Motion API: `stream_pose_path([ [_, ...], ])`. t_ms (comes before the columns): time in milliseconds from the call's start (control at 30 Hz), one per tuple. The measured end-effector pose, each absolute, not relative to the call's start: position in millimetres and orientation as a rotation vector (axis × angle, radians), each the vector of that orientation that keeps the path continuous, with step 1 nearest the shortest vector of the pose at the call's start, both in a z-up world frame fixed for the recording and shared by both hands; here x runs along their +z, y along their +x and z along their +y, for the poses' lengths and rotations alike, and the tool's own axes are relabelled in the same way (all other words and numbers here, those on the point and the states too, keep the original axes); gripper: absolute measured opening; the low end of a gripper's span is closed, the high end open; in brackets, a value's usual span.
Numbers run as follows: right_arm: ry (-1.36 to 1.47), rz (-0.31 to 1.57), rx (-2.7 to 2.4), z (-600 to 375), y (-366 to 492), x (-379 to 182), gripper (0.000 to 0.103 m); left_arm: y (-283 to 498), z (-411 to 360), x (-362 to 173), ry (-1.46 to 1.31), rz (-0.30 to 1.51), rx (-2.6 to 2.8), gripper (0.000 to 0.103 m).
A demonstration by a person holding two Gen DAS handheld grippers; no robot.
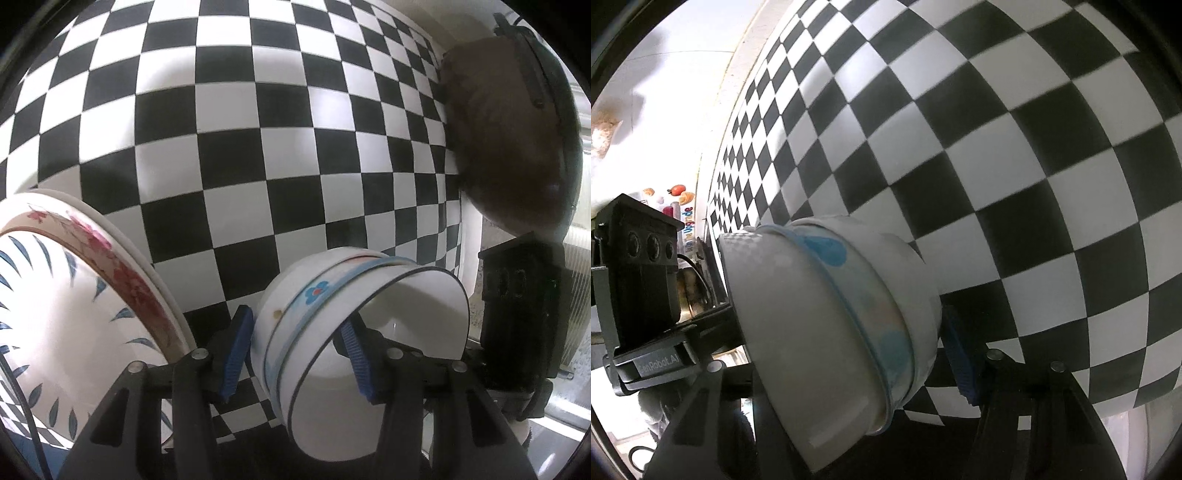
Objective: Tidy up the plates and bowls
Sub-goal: 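Lift the bowl stack with the left gripper and carry it over the plate stack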
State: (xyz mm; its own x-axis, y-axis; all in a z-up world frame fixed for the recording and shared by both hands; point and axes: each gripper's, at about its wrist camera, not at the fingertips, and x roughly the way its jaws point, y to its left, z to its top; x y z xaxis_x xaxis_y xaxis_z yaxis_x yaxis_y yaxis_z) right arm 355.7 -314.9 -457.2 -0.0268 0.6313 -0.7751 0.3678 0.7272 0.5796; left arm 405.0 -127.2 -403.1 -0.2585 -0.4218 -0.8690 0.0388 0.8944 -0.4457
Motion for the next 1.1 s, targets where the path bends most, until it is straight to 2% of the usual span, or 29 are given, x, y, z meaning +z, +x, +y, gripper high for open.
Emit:
stream_pose_path([
  [367,0.757,1.605,0.327,-281.2,377.9,-413.6,0.06,410.7,-97.5,-363.6,-0.294,1.718,-0.426,0.046],
  [600,0.711,1.601,0.411,-231.7,388.6,-390.8,0.059,407.8,-45.6,-342.0,-0.332,1.671,-0.355,0.045],
  [1100,0.581,1.668,0.529,-135.1,403.3,-398.0,0.059,395.1,48.2,-355.2,-0.444,1.657,-0.23,0.045],
])
